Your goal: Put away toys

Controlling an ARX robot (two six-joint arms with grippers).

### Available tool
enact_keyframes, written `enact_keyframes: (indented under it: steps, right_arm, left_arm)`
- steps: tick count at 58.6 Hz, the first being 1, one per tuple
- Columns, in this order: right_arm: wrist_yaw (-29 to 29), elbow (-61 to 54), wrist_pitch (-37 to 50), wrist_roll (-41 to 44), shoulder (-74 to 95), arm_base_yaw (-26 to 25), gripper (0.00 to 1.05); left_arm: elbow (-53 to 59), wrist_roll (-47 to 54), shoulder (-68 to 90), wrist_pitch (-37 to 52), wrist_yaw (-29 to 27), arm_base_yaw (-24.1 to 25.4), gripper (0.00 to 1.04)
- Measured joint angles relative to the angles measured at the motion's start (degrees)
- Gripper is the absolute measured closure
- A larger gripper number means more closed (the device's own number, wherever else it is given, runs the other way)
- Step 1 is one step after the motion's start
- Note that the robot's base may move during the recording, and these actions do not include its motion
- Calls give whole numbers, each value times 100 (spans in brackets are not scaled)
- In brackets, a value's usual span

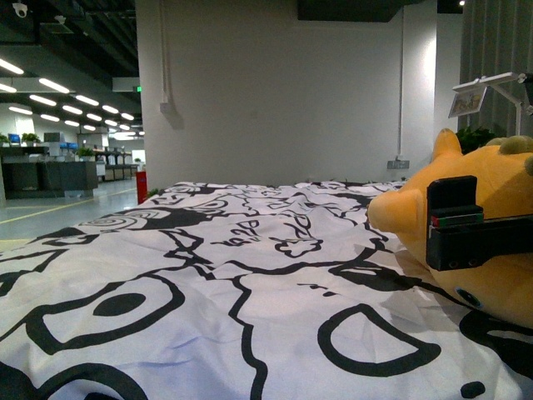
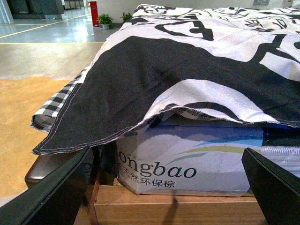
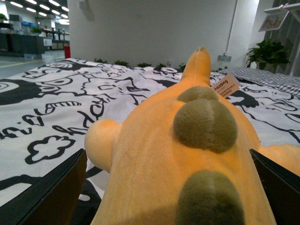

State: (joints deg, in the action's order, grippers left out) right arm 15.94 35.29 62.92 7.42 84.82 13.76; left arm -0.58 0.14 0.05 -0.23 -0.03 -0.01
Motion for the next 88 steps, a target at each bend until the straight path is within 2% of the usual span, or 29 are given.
enact_keyframes:
  steps: [25, 32, 37, 51, 63, 79, 88]
  right_arm:
    - [-210, -94, -31, 42, -197, -157, 69]
    - [-490, -90, -297, -79, -411, -332, 86]
    - [-852, -44, -592, -372, -658, -555, 94]
    - [-2072, 179, -1366, -1373, -1681, -1412, 95]
    - [-3224, 31, -1742, -2411, -2588, -2450, 95]
    - [-4258, -861, -1816, -3340, -3563, -3821, 95]
    - [-4684, -1270, -1862, -3604, -3985, -4380, 95]
  left_arm:
    - [0, 0, 0, 0, -2, 0, 6]
    - [0, 0, 0, 0, -2, 0, 6]
    - [0, 0, 0, 0, -2, 0, 6]
    - [0, 0, 0, 0, -2, 0, 6]
    - [0, 0, 0, 0, -2, 0, 6]
    - [0, 0, 0, 0, -2, 0, 6]
    - [0, 0, 0, 0, 0, 0, 6]
